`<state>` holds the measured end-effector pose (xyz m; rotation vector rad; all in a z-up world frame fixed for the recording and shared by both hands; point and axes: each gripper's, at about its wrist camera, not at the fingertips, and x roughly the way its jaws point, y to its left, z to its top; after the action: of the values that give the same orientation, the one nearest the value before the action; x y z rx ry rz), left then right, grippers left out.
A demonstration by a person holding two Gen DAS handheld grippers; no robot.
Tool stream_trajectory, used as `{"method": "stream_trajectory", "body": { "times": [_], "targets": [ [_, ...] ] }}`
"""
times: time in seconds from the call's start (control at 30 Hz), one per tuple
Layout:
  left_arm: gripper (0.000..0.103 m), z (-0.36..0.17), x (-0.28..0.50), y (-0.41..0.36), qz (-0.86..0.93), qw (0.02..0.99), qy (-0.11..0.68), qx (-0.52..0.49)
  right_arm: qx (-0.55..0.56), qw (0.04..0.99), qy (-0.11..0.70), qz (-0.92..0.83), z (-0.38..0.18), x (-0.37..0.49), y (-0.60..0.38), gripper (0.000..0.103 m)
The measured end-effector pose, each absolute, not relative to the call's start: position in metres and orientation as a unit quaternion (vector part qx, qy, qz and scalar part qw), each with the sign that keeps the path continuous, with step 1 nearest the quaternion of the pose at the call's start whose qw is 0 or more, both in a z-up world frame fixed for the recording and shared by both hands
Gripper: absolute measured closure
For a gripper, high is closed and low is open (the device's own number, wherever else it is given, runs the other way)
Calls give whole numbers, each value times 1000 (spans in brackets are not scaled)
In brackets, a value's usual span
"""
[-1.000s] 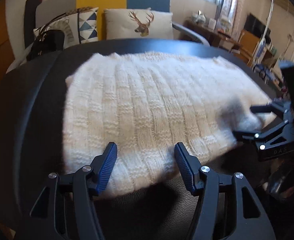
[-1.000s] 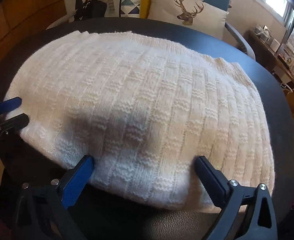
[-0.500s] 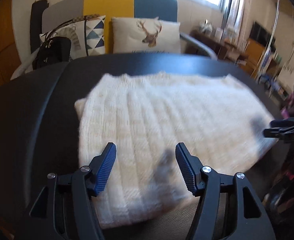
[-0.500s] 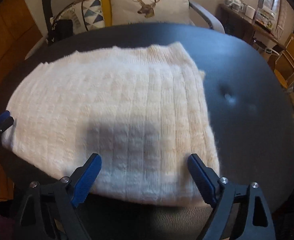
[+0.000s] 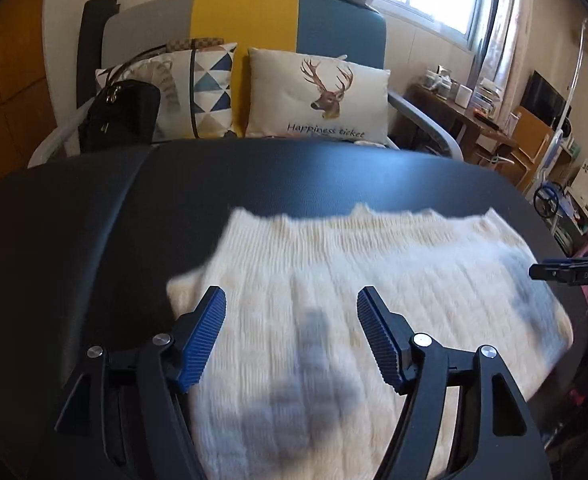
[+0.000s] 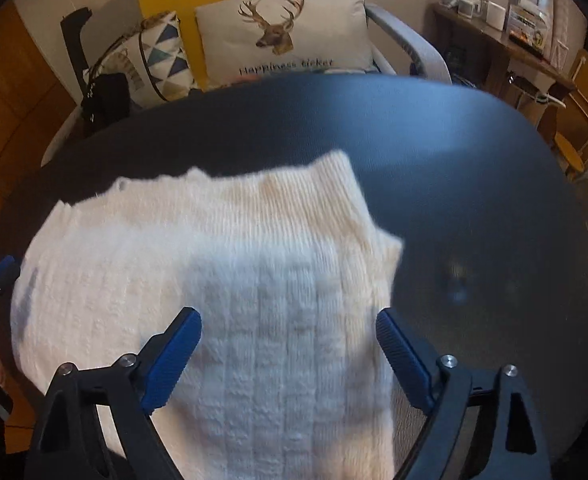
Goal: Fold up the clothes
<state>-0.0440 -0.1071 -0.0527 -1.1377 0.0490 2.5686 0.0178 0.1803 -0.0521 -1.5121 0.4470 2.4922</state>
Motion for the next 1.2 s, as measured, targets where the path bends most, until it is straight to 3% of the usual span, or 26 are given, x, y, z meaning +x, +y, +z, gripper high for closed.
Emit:
{"method": "stream_trajectory", "body": {
  "times": [0.17, 0.33, 0.6, 0.7, 0.8, 0.93, 1.07, 1.2],
  "targets": [
    [31, -96, -79, -90, 860, 136, 72, -486, -569, 74, 180, 799, -92, -26, 205, 12],
    [31, -86, -71, -102, 874, 150, 44, -459, -552, 82, 188, 809, -94, 2, 210, 10],
    [31, -75, -76, -102, 881, 146, 45, -448, -518, 56, 154, 839, -81, -1, 191, 10],
    [30, -84, -78, -97, 872, 132, 83, -463, -525, 71, 133, 838, -85, -24, 193, 11],
    [21, -91, -74, -96, 873, 120, 116, -459, -567, 97, 107, 811, -105, -35, 201, 13],
    [21, -76, -71, -114, 887, 139, 65, -436, -516, 107, 101, 844, -91, -11, 201, 14],
    [21, -62, -61, -116, 902, 150, 69, -398, -478, 133, 32, 868, -64, 13, 186, 14],
    [21, -64, -67, -108, 896, 161, 74, -406, -471, 131, 17, 872, -56, 23, 182, 14]
  ]
}}
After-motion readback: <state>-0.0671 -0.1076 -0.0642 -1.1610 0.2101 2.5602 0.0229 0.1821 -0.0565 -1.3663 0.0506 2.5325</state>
